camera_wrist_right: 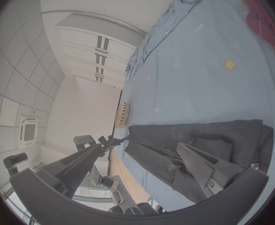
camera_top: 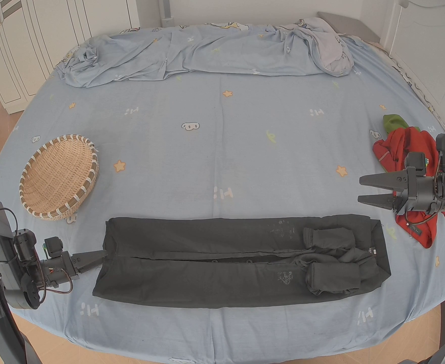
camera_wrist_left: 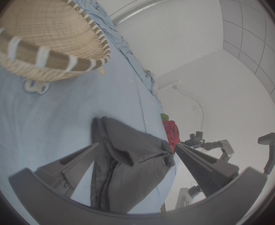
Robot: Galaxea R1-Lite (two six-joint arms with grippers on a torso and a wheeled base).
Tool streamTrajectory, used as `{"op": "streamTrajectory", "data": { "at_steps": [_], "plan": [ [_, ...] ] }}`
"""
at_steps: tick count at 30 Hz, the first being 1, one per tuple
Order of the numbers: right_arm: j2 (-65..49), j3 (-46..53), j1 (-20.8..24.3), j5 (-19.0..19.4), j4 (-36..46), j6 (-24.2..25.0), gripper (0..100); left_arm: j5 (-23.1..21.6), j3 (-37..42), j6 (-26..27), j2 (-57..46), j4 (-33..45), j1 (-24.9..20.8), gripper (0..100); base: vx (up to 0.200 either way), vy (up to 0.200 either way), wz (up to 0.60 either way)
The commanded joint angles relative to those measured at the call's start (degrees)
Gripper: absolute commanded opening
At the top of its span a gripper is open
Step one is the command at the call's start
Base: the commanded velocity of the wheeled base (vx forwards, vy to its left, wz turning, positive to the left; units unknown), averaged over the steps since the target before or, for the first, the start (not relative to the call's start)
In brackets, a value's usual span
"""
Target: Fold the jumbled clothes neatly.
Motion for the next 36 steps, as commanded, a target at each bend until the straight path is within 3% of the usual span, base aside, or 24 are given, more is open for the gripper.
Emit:
{"op": "streamTrajectory", "data": {
  "at_steps": [1, 10, 17, 22, 35, 36],
  "plan": [
    [-0.62, -0.21, -0.66, 0.94, -0.06, 0.01, 100, 0.07, -3.82, -0.14, 2.8, -1.0, -0.38, 100, 0.0, 0.0, 0.0],
    [-0.62, -0.38, -1.19, 1.2, -0.06, 0.01, 100, -0.02, -7.16, -2.42, 2.98, -1.0, -2.75, 100, 0.0, 0.0, 0.0],
    [-0.62, -0.38, -1.19, 1.2, -0.06, 0.19, 100, -0.37, -6.37, -8.57, 0.07, -1.0, -5.39, 100, 0.0, 0.0, 0.0],
    [-0.62, -0.56, -1.89, 1.29, 0.03, 0.19, 100, -4.41, -4.52, -9.01, -1.33, -1.0, -6.8, 100, 0.0, 0.0, 0.0],
    [-1.24, -0.38, -2.07, 1.29, 0.21, 0.19, 100, -0.99, -14.02, -11.65, 6.93, -1.0, -9.96, 100, 0.0, 0.0, 0.0],
    [-1.24, -0.47, -2.07, 1.29, 0.21, 0.19, 100, -0.99, -15.25, -12.44, 7.55, -1.0, -9.96, 0, 0.0, 0.0, 0.0]
  ]
}}
